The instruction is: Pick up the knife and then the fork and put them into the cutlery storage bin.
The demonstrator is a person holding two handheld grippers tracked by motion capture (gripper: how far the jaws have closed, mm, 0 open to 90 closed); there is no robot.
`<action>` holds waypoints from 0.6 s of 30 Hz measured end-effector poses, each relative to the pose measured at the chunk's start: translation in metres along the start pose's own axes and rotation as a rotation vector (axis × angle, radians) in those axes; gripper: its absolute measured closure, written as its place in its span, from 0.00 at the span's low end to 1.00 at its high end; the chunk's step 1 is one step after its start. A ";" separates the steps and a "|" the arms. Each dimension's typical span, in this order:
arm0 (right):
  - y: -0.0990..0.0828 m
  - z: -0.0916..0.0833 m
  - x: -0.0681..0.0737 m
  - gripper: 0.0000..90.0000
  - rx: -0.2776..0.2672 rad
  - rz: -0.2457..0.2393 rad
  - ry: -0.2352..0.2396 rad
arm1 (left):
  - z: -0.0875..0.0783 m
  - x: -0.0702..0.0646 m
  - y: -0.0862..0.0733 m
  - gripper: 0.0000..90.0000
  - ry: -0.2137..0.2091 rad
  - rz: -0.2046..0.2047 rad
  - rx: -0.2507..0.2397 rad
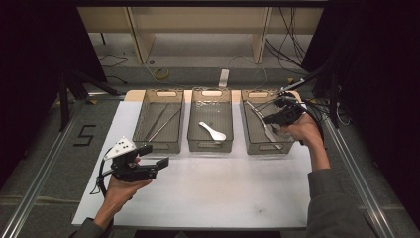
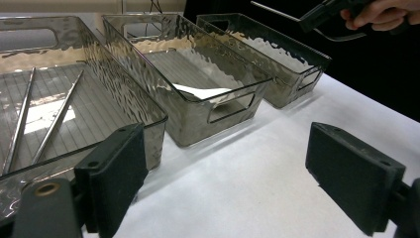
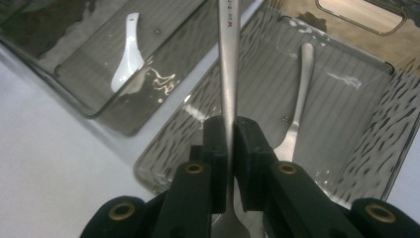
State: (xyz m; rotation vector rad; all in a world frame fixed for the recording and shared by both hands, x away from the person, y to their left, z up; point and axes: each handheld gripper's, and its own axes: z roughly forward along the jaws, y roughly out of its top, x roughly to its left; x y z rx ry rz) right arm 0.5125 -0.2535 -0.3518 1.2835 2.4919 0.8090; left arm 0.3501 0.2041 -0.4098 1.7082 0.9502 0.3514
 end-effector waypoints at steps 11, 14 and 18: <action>0.013 0.019 -0.016 0.94 0.025 0.067 -0.024 | 0.000 0.000 0.000 0.17 -0.002 0.000 0.000; 0.017 0.022 -0.018 0.94 0.027 0.076 -0.028 | 0.000 0.000 0.000 0.17 -0.002 0.000 0.001; 0.021 0.025 -0.022 0.94 0.032 0.092 -0.035 | 0.000 0.000 0.000 0.17 -0.003 0.001 0.000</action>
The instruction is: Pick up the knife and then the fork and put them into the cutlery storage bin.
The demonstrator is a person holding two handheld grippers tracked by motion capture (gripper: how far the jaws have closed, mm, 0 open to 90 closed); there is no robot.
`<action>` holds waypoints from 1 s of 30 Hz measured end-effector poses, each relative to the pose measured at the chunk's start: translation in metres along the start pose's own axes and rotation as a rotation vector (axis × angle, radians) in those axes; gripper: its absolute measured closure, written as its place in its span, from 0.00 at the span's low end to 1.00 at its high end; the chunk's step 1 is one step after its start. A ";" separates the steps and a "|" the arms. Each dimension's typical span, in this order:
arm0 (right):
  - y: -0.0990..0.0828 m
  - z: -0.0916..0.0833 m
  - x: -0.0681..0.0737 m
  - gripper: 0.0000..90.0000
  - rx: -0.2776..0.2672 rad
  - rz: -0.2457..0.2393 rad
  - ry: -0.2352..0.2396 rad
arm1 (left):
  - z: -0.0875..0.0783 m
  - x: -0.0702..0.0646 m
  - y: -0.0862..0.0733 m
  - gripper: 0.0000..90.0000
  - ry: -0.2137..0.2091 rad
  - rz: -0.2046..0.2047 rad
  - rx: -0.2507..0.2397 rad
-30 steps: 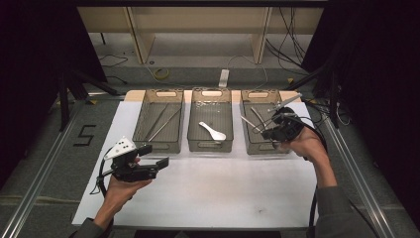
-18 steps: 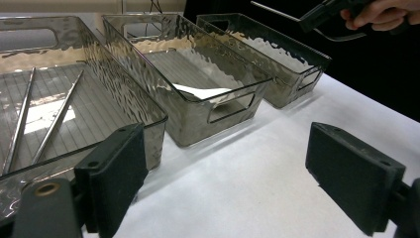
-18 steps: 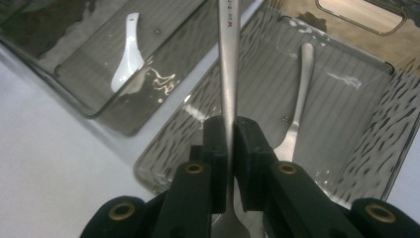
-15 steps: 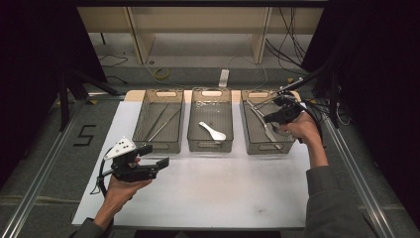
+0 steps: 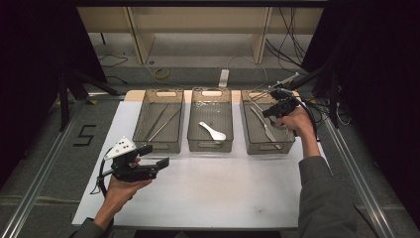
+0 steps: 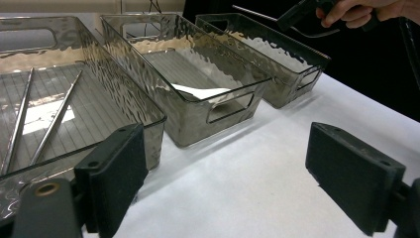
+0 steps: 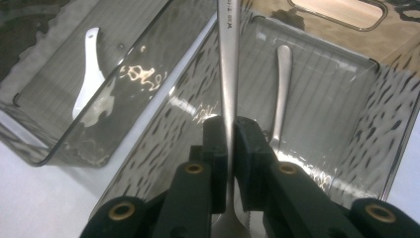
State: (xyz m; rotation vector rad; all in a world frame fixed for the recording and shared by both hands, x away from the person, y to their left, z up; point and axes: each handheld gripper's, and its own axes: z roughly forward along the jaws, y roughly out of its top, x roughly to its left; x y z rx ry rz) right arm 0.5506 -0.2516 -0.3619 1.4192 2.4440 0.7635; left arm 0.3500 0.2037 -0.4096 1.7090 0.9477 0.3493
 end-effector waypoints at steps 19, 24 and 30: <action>0.005 0.019 -0.001 0.94 0.036 0.017 -0.024 | 0.000 0.000 0.000 0.17 -0.002 -0.001 0.000; 0.006 0.025 0.000 0.94 0.047 0.027 -0.037 | 0.000 0.000 0.000 0.17 -0.002 0.000 0.000; 0.008 0.027 0.000 0.78 0.023 0.066 -0.021 | 0.000 0.000 0.000 0.17 -0.002 -0.001 0.000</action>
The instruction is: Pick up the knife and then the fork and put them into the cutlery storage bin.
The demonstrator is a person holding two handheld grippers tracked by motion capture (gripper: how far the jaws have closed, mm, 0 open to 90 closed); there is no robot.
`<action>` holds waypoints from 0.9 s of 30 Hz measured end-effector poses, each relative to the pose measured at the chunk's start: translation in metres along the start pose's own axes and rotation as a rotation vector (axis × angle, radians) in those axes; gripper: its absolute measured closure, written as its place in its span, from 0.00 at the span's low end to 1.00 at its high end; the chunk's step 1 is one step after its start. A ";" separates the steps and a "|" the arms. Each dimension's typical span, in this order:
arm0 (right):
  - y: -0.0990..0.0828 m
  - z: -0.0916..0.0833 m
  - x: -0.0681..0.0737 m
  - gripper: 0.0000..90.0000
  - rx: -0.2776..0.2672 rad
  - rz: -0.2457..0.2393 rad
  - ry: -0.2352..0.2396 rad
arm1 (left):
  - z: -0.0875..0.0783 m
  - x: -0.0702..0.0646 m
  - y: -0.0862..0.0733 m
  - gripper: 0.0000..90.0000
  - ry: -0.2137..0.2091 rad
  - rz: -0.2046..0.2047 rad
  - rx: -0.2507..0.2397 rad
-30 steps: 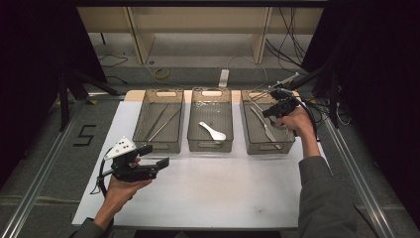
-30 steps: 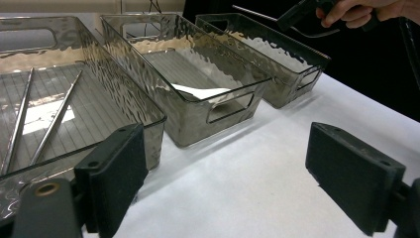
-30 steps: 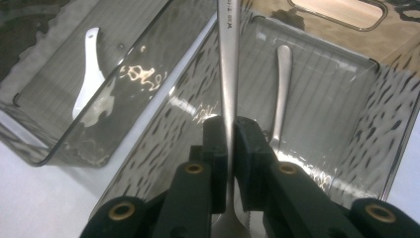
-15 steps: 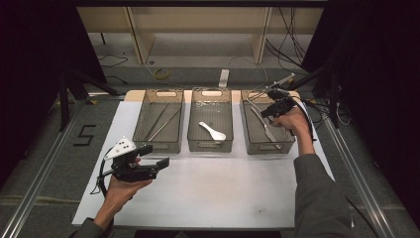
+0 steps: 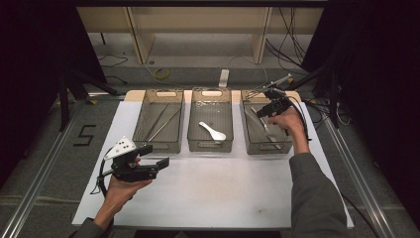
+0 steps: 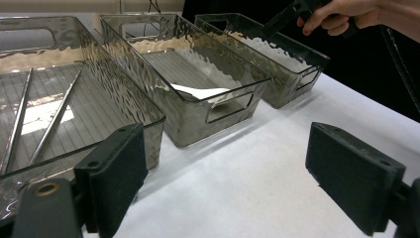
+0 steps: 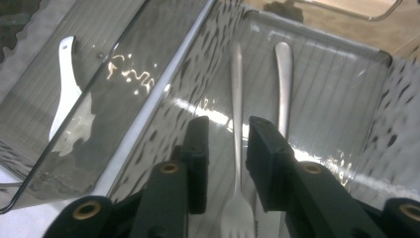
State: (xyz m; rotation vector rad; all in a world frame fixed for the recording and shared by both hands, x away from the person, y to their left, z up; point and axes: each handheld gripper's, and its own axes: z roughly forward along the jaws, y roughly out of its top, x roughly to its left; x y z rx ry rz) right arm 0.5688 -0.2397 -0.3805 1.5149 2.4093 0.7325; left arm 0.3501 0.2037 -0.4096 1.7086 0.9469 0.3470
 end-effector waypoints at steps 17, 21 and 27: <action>-0.012 -0.013 0.016 0.46 -0.079 -0.044 0.033 | 0.000 0.001 0.000 0.17 -0.007 -0.008 0.003; -0.018 -0.021 0.029 0.40 -0.117 -0.083 0.020 | 0.000 0.001 0.000 0.17 -0.008 -0.010 0.003; -0.031 -0.034 0.048 0.38 -0.193 -0.111 0.058 | 0.001 0.001 0.000 0.17 -0.012 -0.012 0.007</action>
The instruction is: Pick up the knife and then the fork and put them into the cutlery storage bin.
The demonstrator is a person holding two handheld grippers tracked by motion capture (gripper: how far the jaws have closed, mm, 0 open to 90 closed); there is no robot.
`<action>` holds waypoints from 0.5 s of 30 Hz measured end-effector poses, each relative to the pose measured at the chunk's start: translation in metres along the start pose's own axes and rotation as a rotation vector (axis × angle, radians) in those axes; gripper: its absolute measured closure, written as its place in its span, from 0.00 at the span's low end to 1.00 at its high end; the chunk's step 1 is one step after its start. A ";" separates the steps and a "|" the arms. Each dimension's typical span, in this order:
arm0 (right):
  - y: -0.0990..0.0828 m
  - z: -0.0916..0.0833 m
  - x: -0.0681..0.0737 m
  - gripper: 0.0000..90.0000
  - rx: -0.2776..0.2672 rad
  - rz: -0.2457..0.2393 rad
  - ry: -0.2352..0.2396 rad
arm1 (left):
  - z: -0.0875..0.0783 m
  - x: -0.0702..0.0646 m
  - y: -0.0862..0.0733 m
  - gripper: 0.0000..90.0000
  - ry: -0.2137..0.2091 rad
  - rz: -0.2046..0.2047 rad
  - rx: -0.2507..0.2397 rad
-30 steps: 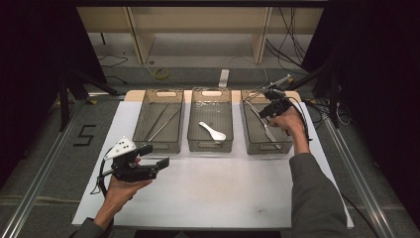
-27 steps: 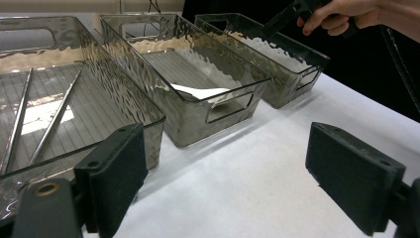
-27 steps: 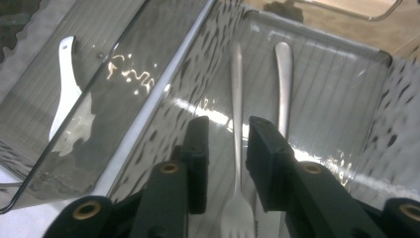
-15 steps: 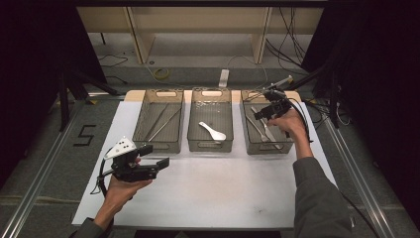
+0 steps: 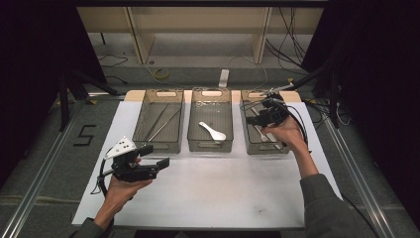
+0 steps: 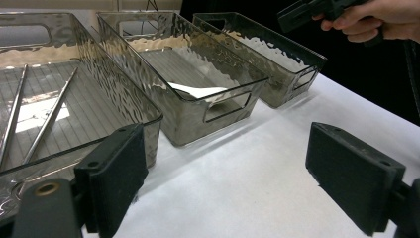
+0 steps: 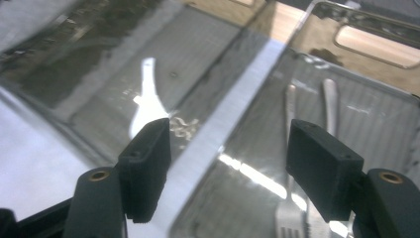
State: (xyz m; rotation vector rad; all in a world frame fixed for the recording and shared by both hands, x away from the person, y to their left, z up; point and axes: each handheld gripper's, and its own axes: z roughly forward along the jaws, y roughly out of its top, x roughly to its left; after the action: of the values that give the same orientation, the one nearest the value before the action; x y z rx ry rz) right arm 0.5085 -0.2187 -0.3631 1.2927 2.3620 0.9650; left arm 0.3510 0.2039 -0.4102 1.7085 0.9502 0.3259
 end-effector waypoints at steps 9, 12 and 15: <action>-0.007 -0.012 0.022 0.36 -0.055 -0.037 0.023 | 0.000 0.000 0.000 0.17 -0.002 -0.002 0.002; -0.010 -0.013 0.024 0.35 -0.064 -0.034 0.025 | 0.000 0.000 0.000 0.17 -0.002 -0.003 0.002; -0.014 -0.013 0.026 0.35 -0.071 -0.029 0.032 | 0.000 0.000 0.000 0.17 -0.003 -0.004 0.002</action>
State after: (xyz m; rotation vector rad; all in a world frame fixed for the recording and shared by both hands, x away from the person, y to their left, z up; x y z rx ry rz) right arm 0.4783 -0.2080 -0.3614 1.2224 2.3409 1.0585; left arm 0.3511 0.2038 -0.4105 1.7083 0.9513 0.3197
